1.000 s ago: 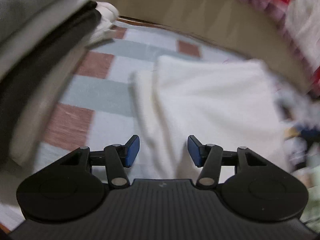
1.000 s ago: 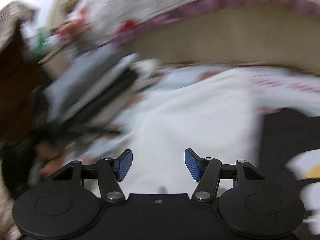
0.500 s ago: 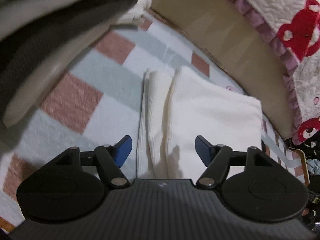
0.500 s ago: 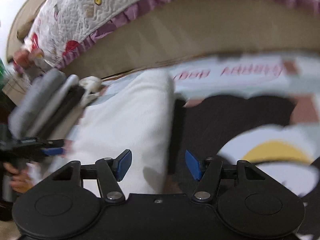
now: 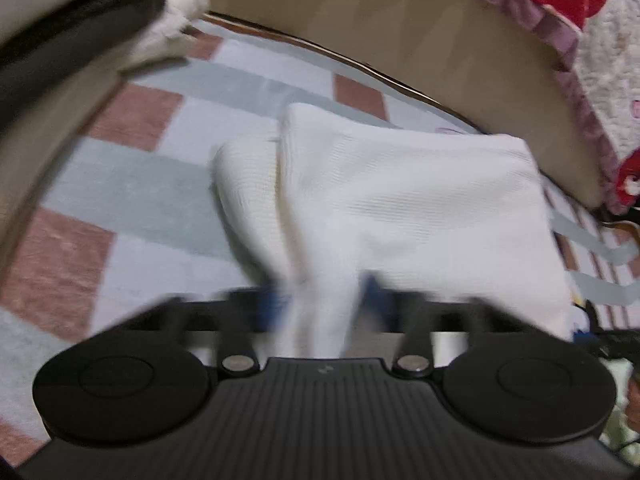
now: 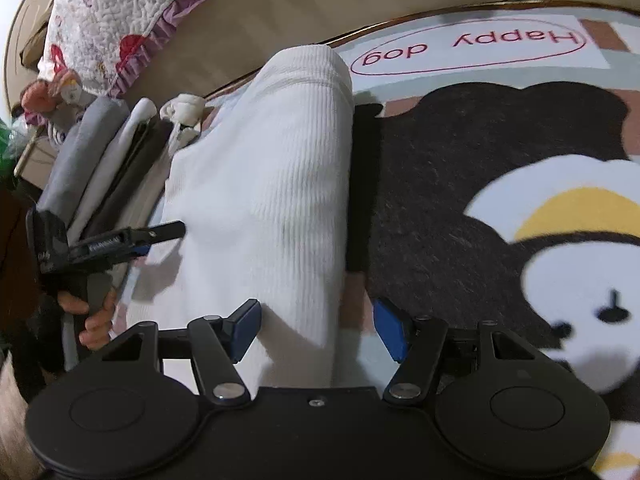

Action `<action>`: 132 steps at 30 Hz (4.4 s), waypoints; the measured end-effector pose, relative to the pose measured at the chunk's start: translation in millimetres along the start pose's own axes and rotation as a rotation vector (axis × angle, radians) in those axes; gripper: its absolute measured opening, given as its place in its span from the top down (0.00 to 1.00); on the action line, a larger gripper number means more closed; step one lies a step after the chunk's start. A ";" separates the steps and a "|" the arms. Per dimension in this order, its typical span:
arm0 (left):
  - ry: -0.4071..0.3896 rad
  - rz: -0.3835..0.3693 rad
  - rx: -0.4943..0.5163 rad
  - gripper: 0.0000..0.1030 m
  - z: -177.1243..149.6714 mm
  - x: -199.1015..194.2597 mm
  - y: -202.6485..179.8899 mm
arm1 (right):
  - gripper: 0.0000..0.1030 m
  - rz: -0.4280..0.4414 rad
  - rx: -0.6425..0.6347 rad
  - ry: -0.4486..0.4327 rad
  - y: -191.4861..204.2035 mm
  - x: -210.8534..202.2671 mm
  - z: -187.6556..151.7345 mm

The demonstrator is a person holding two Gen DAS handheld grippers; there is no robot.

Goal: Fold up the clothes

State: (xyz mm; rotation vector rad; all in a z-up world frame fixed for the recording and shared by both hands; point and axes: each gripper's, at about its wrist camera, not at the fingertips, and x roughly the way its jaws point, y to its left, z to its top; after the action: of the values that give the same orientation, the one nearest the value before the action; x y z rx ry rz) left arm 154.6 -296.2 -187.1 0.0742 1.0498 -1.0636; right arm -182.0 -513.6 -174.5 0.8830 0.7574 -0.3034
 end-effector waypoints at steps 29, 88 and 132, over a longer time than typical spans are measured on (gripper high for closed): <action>0.002 -0.084 0.058 0.40 0.1 12.8 -4.0 | 0.50 -0.124 -0.232 -0.146 46.8 19.9 24.3; -0.179 0.800 0.357 0.82 250.1 -198.5 127.7 | 0.50 0.450 -0.482 -0.263 387.4 166.6 157.2; -0.341 0.800 0.447 0.37 151.9 -257.9 102.5 | 0.28 0.634 0.010 -0.130 306.3 160.0 150.9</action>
State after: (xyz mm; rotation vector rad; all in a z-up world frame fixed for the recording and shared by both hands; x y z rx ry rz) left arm 312.1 -145.0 41.8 0.6021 0.3810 -0.5239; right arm 164.4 -434.6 -48.4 1.0538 0.3268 0.1971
